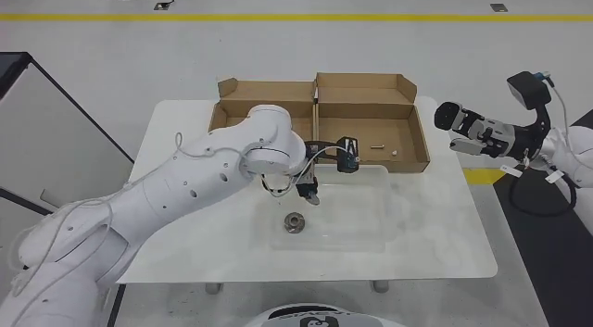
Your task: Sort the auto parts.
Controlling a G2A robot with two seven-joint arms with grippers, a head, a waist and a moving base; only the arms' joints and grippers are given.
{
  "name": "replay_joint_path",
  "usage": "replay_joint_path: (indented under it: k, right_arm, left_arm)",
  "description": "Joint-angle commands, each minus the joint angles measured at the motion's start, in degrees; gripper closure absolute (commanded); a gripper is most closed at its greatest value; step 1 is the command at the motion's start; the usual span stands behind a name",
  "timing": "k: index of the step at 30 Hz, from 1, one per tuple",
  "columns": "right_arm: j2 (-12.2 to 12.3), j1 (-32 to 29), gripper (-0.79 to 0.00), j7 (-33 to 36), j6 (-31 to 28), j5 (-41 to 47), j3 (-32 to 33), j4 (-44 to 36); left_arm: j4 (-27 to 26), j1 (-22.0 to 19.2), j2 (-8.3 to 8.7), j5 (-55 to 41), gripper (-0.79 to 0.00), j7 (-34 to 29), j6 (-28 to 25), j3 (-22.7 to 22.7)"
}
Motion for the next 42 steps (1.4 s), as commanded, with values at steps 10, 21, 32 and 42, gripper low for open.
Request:
replay_joint_path:
  k: [10, 21, 32, 42]
  right_arm:
    - [0.0, 0.0, -0.785, 0.0, 0.0, 0.0, 0.0, 0.0]
    - [0.0, 0.0, -0.785, 0.0, 0.0, 0.0, 0.0, 0.0]
    - [0.0, 0.0, -0.785, 0.0, 0.0, 0.0, 0.0, 0.0]
    - [0.0, 0.0, -0.785, 0.0, 0.0, 0.0, 0.0, 0.0]
  left_arm:
    - [-0.25, 1.33, 0.16, -0.64, -0.785, -0.04, 0.12, 0.15]
    - [-2.56, -3.07, -0.37, -5.69, -0.785, -5.7, 5.69, 9.54]
    - [1.51, -6.17, -2.38, -7.78, -0.785, -6.92, 6.91, 13.08]
    - [4.83, -3.61, -4.12, -5.14, -0.68, -7.57, 7.55, 13.08]
